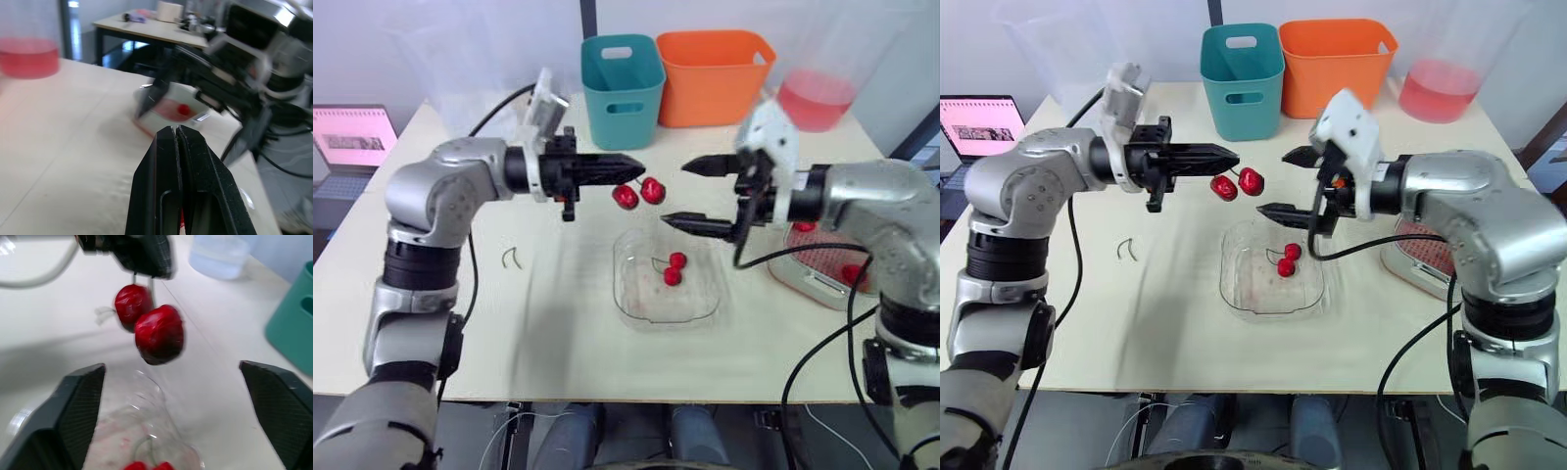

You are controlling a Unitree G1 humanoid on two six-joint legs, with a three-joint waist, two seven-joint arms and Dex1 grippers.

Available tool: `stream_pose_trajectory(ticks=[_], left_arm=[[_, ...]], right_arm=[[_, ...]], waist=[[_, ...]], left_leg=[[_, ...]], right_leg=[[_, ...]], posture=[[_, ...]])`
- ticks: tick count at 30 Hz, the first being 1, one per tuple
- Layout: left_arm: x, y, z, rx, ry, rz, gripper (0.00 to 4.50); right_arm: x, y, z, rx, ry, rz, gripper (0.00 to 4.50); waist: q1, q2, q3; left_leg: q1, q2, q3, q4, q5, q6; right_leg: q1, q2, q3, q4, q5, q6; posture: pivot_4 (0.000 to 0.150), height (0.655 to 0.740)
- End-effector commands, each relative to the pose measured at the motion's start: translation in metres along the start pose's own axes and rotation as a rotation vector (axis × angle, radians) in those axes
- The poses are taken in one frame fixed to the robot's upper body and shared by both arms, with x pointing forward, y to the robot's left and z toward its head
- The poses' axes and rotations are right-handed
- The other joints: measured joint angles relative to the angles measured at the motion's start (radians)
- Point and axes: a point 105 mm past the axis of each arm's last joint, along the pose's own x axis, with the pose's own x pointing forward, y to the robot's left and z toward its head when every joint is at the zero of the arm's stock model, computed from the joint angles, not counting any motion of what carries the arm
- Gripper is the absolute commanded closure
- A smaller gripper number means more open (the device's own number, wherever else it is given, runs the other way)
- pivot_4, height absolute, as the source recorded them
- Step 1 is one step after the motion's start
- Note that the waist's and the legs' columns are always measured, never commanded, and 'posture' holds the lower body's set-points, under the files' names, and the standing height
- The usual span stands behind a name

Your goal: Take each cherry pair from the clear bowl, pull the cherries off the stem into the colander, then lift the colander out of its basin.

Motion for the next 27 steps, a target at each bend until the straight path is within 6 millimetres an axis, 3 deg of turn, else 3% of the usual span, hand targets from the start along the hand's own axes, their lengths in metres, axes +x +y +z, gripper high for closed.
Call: stream_pose_trajectory(ticks=[1, 6, 21, 24, 27], left_arm=[[-0.001, -0.009, 0.016, 0.071, -0.007, -0.073, 4.50], [-0.001, -0.009, 0.014, 0.086, 0.015, -0.089, 4.50], [0.002, -0.014, 0.008, 0.124, 0.097, -0.115, 4.50], [0.003, -0.014, 0.009, 0.126, 0.094, -0.112, 4.50], [0.003, -0.014, 0.009, 0.126, 0.093, -0.109, 4.50]], right_arm=[[-0.001, 0.011, 0.012, 0.087, -0.064, 0.116, 0.05], [0.012, 0.023, 0.017, 0.159, -0.092, 0.197, 0.05], [0.025, 0.026, 0.012, 0.145, -0.044, 0.194, 0.05], [0.026, 0.025, 0.011, 0.148, -0.041, 0.189, 0.86], [0.027, 0.025, 0.009, 0.147, -0.033, 0.184, 2.30]], waist=[[-0.002, 0.000, 0.000], [-0.005, 0.000, 0.000], [-0.005, 0.000, 0.000], [-0.004, 0.000, 0.000], [-0.004, 0.000, 0.000]], left_leg=[[0.000, 0.000, 0.000, 0.000, 0.000, 0.000], [0.000, 0.000, 0.000, 0.000, 0.000, 0.000], [0.000, 0.000, 0.000, 0.000, 0.000, 0.000], [0.000, 0.000, 0.000, 0.000, 0.000, 0.000], [0.000, 0.000, 0.000, 0.000, 0.000, 0.000]], right_leg=[[0.000, 0.000, 0.000, 0.000, 0.000, 0.000], [-0.001, 0.000, 0.000, 0.001, 0.000, 0.000], [-0.001, 0.000, 0.000, 0.001, 0.000, 0.000], [-0.001, 0.000, 0.000, 0.001, 0.000, 0.000], [-0.001, 0.000, 0.000, 0.001, 0.000, 0.000]], posture=[[0.150, 0.7400], [0.150, 0.7400], [0.150, 0.7400], [0.150, 0.7400], [0.150, 0.7400]])
